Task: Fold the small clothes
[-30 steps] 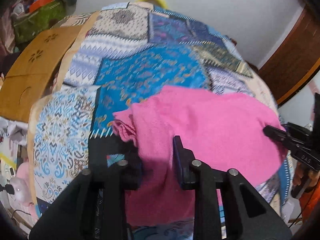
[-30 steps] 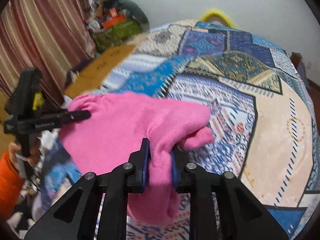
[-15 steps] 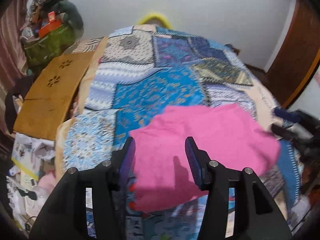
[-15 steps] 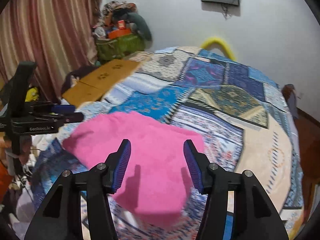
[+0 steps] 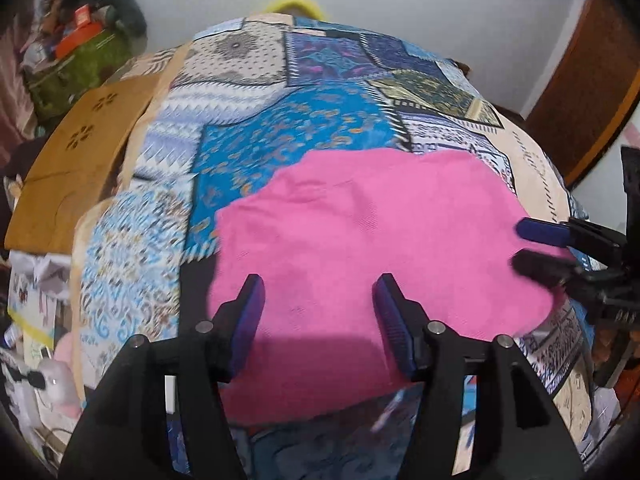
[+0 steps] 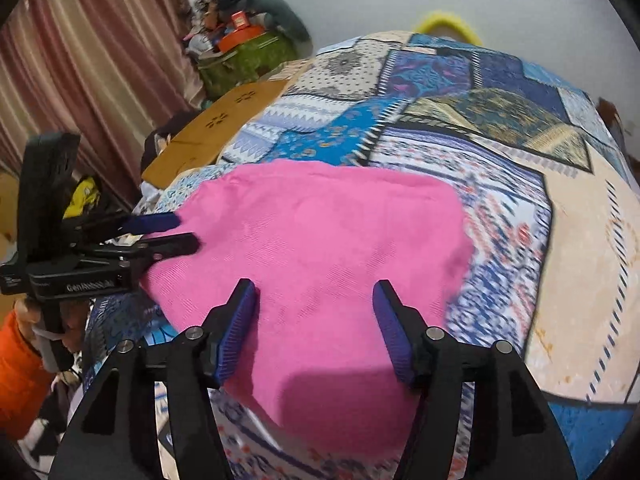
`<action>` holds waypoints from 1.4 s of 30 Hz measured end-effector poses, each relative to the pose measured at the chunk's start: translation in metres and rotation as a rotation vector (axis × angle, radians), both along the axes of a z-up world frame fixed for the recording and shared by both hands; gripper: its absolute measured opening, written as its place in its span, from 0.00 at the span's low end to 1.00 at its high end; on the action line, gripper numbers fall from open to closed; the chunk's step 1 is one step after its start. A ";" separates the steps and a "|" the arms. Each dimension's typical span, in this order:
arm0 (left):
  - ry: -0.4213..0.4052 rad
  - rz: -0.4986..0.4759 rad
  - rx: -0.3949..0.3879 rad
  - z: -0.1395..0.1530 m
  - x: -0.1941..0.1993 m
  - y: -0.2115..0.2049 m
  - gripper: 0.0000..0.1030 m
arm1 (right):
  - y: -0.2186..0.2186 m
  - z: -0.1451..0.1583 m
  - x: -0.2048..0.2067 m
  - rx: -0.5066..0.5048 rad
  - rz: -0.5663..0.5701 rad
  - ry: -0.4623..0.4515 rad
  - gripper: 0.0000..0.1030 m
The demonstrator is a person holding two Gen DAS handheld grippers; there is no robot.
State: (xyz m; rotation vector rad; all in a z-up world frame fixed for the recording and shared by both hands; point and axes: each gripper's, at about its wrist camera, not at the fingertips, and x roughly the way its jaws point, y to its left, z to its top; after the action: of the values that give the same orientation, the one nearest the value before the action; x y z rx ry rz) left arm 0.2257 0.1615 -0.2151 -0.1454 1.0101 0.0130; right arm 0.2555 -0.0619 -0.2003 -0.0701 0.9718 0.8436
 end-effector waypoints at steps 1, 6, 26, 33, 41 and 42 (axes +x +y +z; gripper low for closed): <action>0.000 0.012 0.005 0.002 -0.005 0.005 0.56 | -0.005 0.001 0.000 -0.008 -0.007 -0.002 0.55; -0.026 0.055 0.020 0.017 -0.027 0.018 0.56 | -0.029 0.009 -0.001 -0.043 -0.066 -0.013 0.55; -0.667 0.042 0.144 0.217 -0.173 -0.080 0.61 | -0.075 0.198 -0.140 0.274 -0.157 -0.559 0.55; -0.764 0.058 0.157 0.221 -0.212 -0.099 0.88 | -0.079 0.206 -0.185 0.296 -0.174 -0.660 0.73; -0.780 0.086 0.148 0.218 -0.226 -0.102 0.99 | -0.080 0.198 -0.193 0.279 -0.224 -0.674 0.99; -0.779 0.087 0.148 0.218 -0.227 -0.102 1.00 | -0.080 0.198 -0.192 0.271 -0.231 -0.680 0.99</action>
State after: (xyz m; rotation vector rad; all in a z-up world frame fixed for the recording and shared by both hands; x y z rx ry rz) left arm -0.0015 0.0593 0.0025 -0.0486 0.2228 0.1028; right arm 0.0631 -0.1421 -0.0022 -0.0082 0.2170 0.6604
